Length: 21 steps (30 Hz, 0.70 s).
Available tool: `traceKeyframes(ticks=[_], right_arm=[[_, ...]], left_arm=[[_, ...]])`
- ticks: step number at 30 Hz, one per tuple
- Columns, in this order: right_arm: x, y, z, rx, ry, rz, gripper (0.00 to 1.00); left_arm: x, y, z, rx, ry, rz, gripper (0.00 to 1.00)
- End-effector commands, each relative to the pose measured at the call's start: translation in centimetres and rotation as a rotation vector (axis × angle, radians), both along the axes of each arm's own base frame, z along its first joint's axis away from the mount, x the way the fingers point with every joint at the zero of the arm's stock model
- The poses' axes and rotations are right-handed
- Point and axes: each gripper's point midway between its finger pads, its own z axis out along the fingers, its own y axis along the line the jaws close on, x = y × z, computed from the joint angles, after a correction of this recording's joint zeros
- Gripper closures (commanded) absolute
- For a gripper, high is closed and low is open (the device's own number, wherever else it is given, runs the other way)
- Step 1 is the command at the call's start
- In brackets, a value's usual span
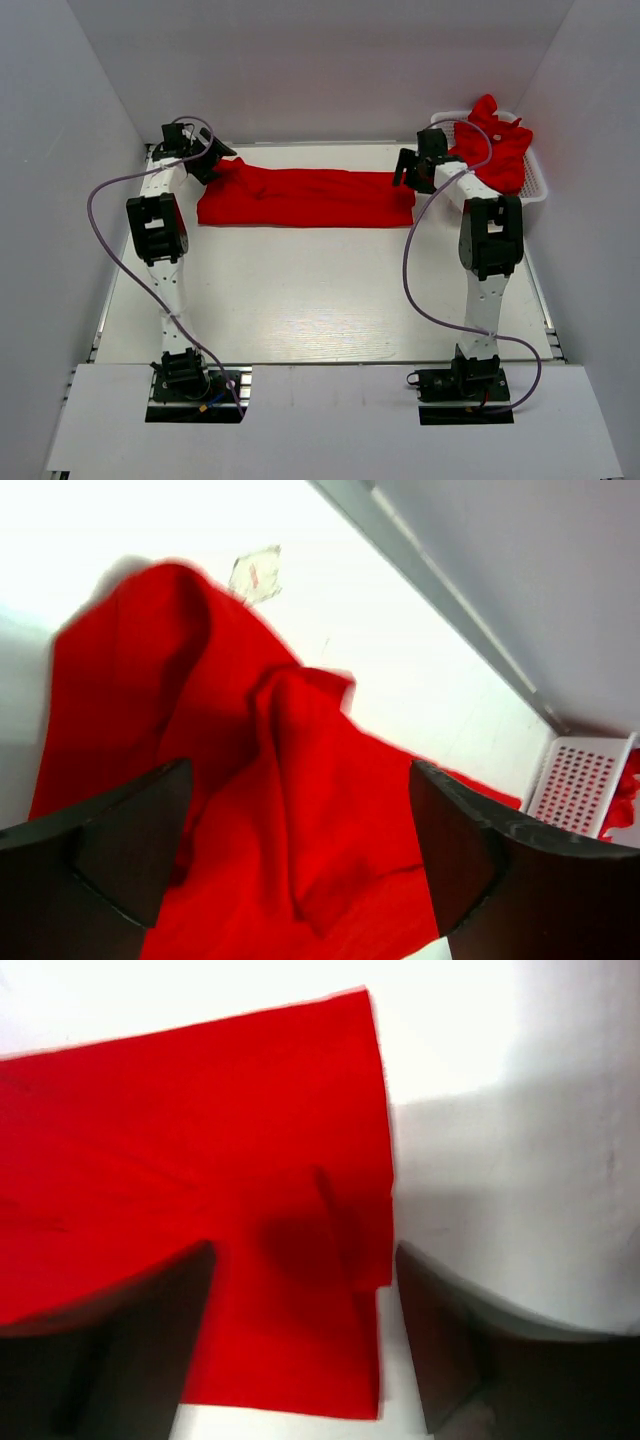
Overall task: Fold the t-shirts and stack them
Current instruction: Fold the other side of the tshirt into a rectangle, then rotate the tshirt 90 degrees
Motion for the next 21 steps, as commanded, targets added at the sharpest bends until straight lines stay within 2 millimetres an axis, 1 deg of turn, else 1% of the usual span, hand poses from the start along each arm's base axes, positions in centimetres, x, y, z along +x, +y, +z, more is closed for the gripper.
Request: traceKeyframes(ticks=[1, 2, 3, 4, 5, 6, 7, 8, 9, 10, 11, 12, 13, 14, 15, 16, 18, 19, 21], right_arm=[[2.2, 0.6, 3.2, 0.005, -0.087, 0.072, 0.16], [2.2, 0.7, 3.7, 0.002, -0.098, 0.091, 0.1], [2.3, 1.1, 4.5, 0.016, -0.116, 0.108, 0.1], [2.3, 1.3, 4.8, 0.003, -0.126, 0.128, 0.1], [1.9, 2.4, 5.1, 0.041, -0.127, 0.183, 0.1], [1.8, 2.7, 6.1, 0.049, -0.147, 0.201, 0.1], [1.8, 3.0, 6.3, 0.045, -0.156, 0.232, 0.1], [1.2, 4.1, 6.7, 0.088, -0.156, 0.285, 0.1], [0.9, 4.5, 6.9, 0.094, -0.159, 0.302, 0.1], [0.7, 4.9, 7.0, 0.091, -0.163, 0.33, 0.1], [0.3, 5.8, 7.2, 0.094, -0.165, 0.358, 0.1], [-0.2, 6.1, 7.1, 0.103, -0.16, 0.381, 0.1], [-0.5, 6.8, 7.4, 0.105, -0.167, 0.402, 0.1], [-0.8, 7.2, 7.0, 0.103, -0.16, 0.411, 0.1], [-1.3, 7.5, 6.3, 0.105, -0.147, 0.424, 0.1], [-1.4, 7.7, 6.2, 0.102, -0.149, 0.429, 0.1], [-1.4, 7.8, 5.6, 0.114, -0.136, 0.421, 0.1], [-1.4, 8.1, 5.0, 0.125, -0.121, 0.427, 0.1], [-1.5, 8.2, 3.2, 0.152, -0.07, 0.409, 0.1]], left_arm=[[2.6, 0.1, 6.8, -0.012, -0.191, -0.024, 0.01], [2.6, 0.1, 7.1, -0.012, -0.192, -0.024, 0.01], [2.6, 0.1, 7.1, -0.012, -0.192, -0.024, 0.01], [2.6, 0.1, 7.1, -0.004, -0.196, -0.03, 0.01], [2.4, 0.1, 8.3, 0.006, -0.215, -0.035, 0.01], [2.2, 0.1, 8.7, 0.007, -0.218, -0.035, 0.01], [2.0, 0.1, 9.0, 0.017, -0.224, -0.041, 0.01], [1.4, 0.0, 8.5, 0.02, -0.203, -0.046, 0.01], [0.9, 0.0, 8.5, 0.037, -0.2, -0.059, 0.01], [0.2, -0.7, 8.9, 0.052, -0.195, -0.071, 0.01], [-0.1, -0.6, 8.9, 0.069, -0.187, -0.072, 0.01], [-0.7, -0.9, 8.5, 0.103, -0.168, -0.086, 0.01], [-1.4, -1.0, 7.8, 0.106, -0.143, -0.094, 0.01], [-1.9, -1.8, 7.8, 0.103, -0.132, -0.106, 0.01], [-2.4, -2.5, 7.5, 0.111, -0.125, -0.127, 0.01], [-3.6, -2.6, 5.5, 0.108, -0.071, -0.135, 0.01], [-5.0, -3.6, 3.9, 0.121, -0.022, -0.15, 0.01], [-6.1, -3.6, 2.5, 0.121, 0.02, -0.146, 0.01], [-7.4, -4.9, 0.8, 0.12, 0.068, -0.178, 0.01]])
